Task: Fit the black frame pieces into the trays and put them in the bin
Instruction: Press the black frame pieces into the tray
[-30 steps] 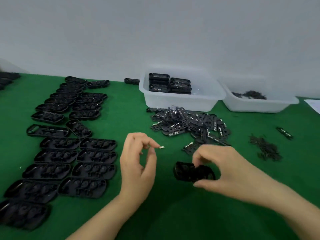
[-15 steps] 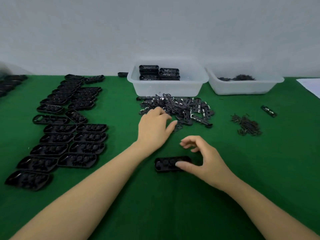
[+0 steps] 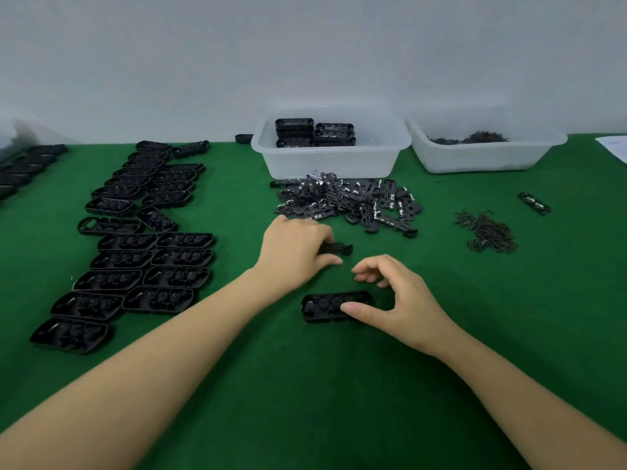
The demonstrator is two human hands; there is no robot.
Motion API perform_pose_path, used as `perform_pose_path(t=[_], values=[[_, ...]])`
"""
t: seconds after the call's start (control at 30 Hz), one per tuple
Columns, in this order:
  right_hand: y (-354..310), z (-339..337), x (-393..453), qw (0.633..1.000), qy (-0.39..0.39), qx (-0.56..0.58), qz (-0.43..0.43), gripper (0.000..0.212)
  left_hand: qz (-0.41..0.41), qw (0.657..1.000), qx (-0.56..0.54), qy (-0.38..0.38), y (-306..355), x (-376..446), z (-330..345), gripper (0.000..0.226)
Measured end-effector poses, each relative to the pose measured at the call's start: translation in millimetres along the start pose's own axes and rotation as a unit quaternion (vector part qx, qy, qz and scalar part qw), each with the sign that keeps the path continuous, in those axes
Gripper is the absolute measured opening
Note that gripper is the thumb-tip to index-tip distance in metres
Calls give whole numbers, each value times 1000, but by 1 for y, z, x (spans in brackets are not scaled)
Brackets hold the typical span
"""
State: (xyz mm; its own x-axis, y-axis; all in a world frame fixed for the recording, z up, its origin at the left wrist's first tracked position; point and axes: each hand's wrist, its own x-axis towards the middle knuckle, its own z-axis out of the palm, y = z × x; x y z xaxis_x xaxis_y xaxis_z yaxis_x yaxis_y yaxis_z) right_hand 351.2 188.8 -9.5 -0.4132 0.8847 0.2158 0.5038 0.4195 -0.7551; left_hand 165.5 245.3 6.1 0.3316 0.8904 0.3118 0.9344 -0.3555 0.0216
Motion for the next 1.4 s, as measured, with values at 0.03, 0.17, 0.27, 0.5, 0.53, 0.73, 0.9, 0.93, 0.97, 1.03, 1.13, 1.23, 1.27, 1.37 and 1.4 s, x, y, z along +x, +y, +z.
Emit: perform_pose_path(t=[0.03,0.17,0.27,0.5,0.53,0.73,0.9,0.93,0.97,1.03,1.13,1.23,1.27,1.37,1.4], values=[[1,-1,0,1000,-12,-13,-1,55,9,1000,-7,-16,-4,-5,1,45],[4,-5,1,994,-72,-80,-3,63,14,997,-59,-45,-15,-7,1,42],[5,-8,1,993,-79,-85,-3,63,-51,992,-95,-63,-14,0,-1,43],[6,-4,0,994,-57,-89,-6,39,-126,964,-174,-155,-8,14,-11,42],[6,-3,0,995,-53,-87,-4,39,-118,966,-178,-148,-8,13,-15,38],[5,-1,2,996,-39,-79,-3,36,37,958,-261,-113,-3,-14,-60,27],[5,-1,2,996,-25,-80,-15,39,112,964,-151,-187,11,-24,-65,32],[5,-1,2,996,-24,-81,-14,39,115,964,-136,-199,14,-23,-62,33],[5,-1,2,996,-24,-82,-13,40,117,963,-123,-208,17,-22,-60,35],[5,-1,2,996,-25,-83,-14,41,114,963,-108,-219,20,-19,-57,36],[6,0,1,996,-24,-84,-18,42,121,962,-94,-225,25,-15,-56,35],[5,0,1,997,-20,-77,-15,41,130,963,-78,-221,28,-14,-57,31],[5,0,2,997,-18,-72,-14,40,127,964,-81,-218,28,-15,-57,30],[4,1,2,998,-18,-67,1,40,111,969,-118,-188,22,-28,-52,32],[4,1,2,997,-21,-69,7,40,102,971,-138,-169,20,-33,-49,33]])
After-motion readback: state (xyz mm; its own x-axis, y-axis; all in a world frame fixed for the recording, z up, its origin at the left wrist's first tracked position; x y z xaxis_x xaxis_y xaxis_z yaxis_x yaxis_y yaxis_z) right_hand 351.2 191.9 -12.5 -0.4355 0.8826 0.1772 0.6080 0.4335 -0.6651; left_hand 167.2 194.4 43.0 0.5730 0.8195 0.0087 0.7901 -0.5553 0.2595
